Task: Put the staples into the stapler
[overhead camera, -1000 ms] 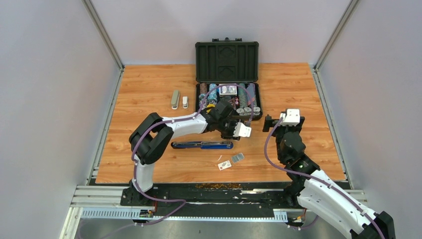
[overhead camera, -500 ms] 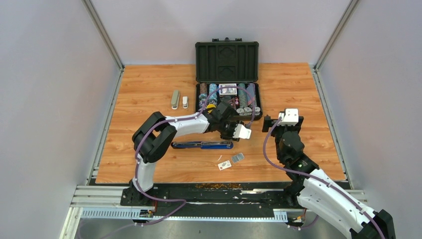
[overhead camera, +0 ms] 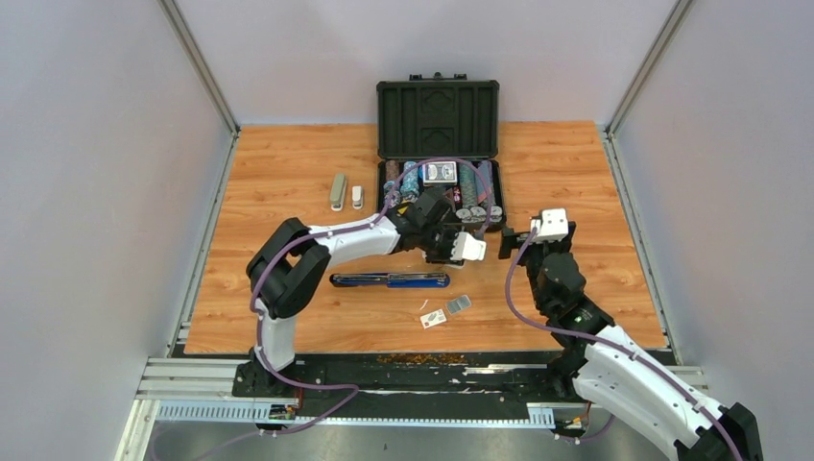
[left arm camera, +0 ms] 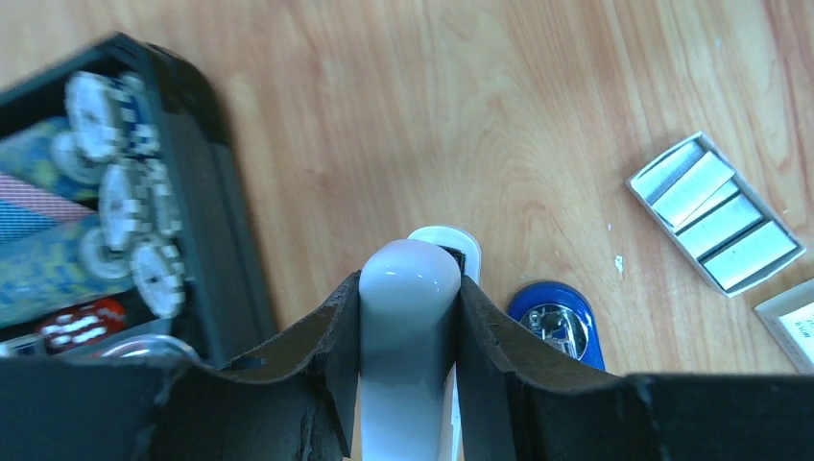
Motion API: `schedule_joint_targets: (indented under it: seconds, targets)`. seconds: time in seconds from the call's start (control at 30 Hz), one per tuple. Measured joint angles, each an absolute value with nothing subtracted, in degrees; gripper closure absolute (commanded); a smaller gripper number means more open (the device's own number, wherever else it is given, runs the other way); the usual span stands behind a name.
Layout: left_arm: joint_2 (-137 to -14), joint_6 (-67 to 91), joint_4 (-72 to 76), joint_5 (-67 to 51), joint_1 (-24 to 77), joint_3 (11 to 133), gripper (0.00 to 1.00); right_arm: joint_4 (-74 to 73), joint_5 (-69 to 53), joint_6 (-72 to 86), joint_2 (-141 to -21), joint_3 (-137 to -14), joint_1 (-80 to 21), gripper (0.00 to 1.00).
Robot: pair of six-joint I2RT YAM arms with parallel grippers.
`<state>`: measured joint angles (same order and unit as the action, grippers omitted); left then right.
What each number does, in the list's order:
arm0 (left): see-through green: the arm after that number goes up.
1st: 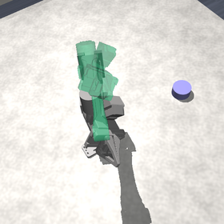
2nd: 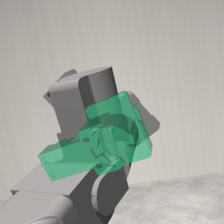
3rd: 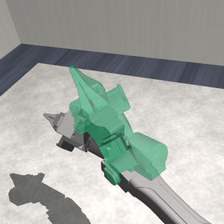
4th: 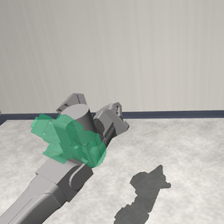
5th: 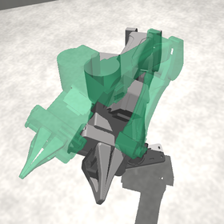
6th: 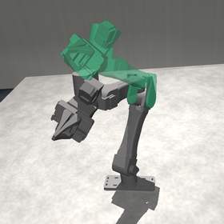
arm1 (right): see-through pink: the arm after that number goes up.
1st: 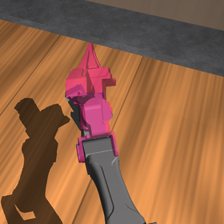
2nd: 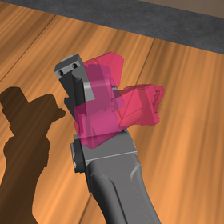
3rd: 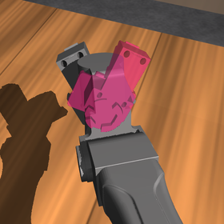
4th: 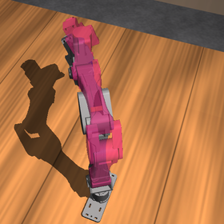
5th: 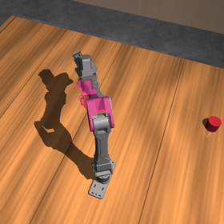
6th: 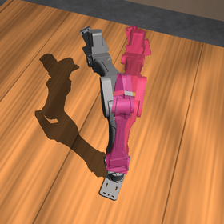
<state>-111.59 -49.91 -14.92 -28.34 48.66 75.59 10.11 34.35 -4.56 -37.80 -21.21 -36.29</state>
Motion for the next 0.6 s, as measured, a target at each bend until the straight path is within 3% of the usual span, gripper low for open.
schedule_joint_targets:
  seconds: [0.3,0.6]
  targets:
    - [-99.29,-35.59,-2.22,-26.41,48.62,69.95,0.94,9.02,23.4,-3.11,-30.44,-19.35,-36.29,0.14]
    - [-88.88,-16.62,17.08,-22.33,48.62,56.66,0.94,6.09,15.29,1.89,-28.01,-18.98,-36.29,0.24]
